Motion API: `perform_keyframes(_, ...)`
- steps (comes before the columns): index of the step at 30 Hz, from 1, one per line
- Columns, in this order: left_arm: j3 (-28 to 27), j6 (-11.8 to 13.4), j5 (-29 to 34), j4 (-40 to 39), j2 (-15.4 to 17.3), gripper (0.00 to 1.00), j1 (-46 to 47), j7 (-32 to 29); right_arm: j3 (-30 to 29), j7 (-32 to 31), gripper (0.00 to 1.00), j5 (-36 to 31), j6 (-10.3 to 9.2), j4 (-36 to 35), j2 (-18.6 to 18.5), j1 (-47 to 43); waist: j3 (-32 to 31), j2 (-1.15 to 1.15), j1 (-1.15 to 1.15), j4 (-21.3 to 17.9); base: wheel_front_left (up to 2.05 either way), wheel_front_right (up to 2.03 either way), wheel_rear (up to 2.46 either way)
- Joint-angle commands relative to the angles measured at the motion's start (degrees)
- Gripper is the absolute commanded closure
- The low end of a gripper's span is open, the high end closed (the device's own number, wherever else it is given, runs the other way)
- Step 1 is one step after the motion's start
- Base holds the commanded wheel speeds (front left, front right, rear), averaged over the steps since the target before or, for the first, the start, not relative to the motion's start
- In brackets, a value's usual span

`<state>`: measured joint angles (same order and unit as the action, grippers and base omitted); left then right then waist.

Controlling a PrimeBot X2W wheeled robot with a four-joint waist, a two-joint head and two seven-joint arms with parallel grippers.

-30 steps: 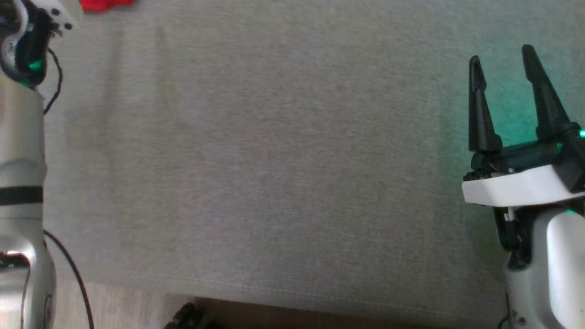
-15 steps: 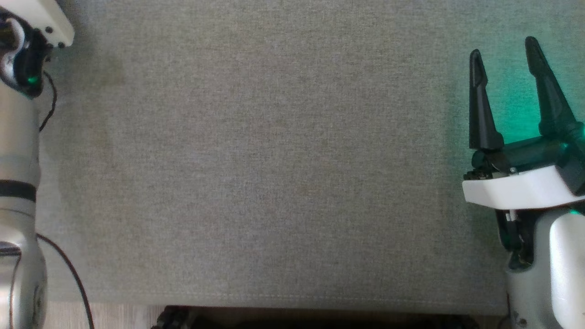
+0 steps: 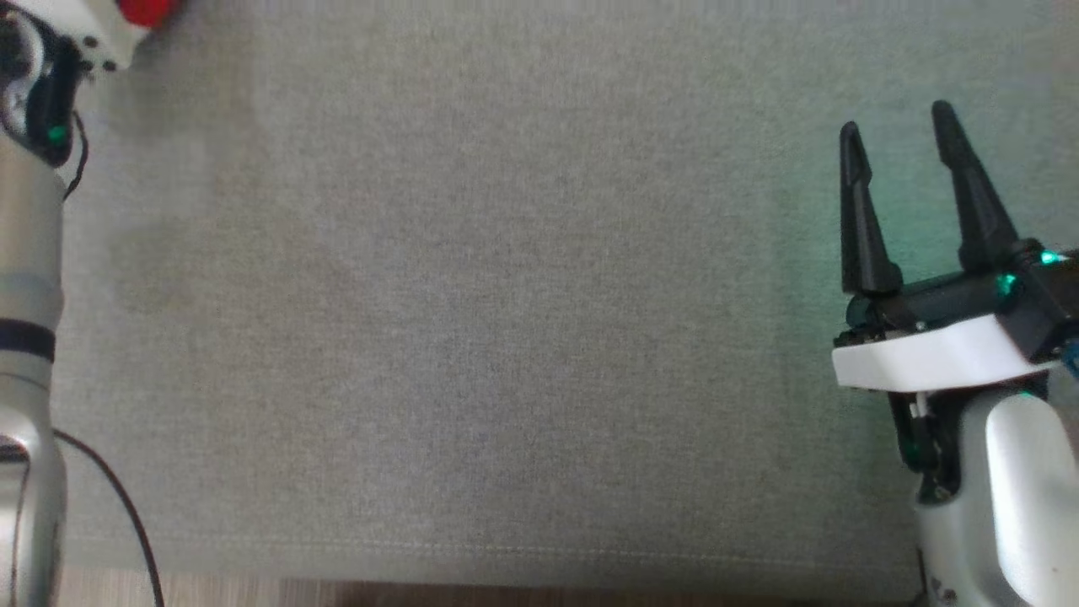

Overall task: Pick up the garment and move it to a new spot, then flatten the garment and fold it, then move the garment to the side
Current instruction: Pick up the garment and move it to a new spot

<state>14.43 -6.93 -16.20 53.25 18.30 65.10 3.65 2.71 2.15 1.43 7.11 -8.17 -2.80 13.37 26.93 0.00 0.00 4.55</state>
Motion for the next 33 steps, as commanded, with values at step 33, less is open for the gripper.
perform_keyframes(33,18.6,15.0,-24.4,-48.0,-7.9,1.0,-22.9,-18.1,-5.2,8.4,0.0,8.8,0.37,9.7,-0.1,-6.5,-16.9,0.0,0.0,-11.8,0.0,0.0,0.0)
